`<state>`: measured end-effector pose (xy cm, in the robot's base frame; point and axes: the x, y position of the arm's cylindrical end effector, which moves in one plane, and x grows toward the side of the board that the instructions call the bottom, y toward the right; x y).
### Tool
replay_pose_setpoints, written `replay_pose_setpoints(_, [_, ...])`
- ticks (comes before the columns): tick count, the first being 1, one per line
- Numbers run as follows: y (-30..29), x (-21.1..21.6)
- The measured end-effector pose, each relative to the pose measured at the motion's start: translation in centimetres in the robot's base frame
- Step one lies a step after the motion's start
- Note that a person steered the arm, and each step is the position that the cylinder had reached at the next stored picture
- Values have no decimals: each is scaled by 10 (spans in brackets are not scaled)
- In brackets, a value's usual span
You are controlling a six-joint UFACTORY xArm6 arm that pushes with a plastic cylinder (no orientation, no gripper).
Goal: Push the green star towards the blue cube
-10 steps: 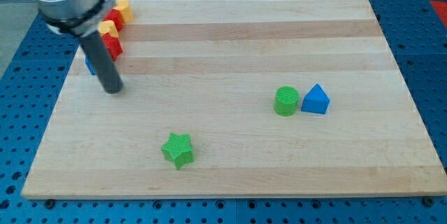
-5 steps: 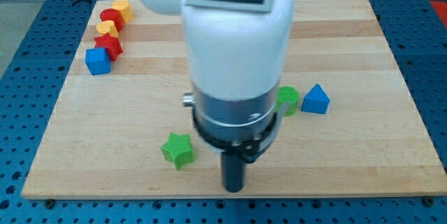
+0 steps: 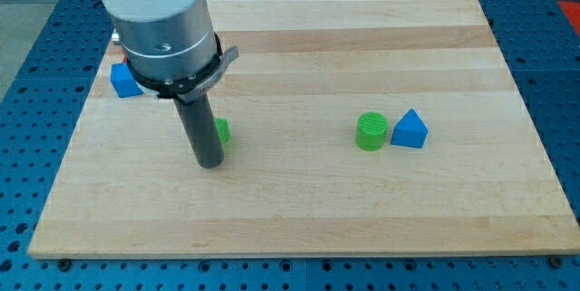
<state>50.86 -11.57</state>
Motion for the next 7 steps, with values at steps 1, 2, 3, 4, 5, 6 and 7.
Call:
replay_pose_setpoints(1, [18, 8])
replay_pose_setpoints(2, [59, -6])
replay_pose_setpoints(3, [57, -36])
replay_pose_setpoints(4, [15, -38])
replay_pose_setpoints(5, [-33, -38])
replay_pose_setpoints(6, [-62, -38])
replay_pose_setpoints(7, [-39, -35])
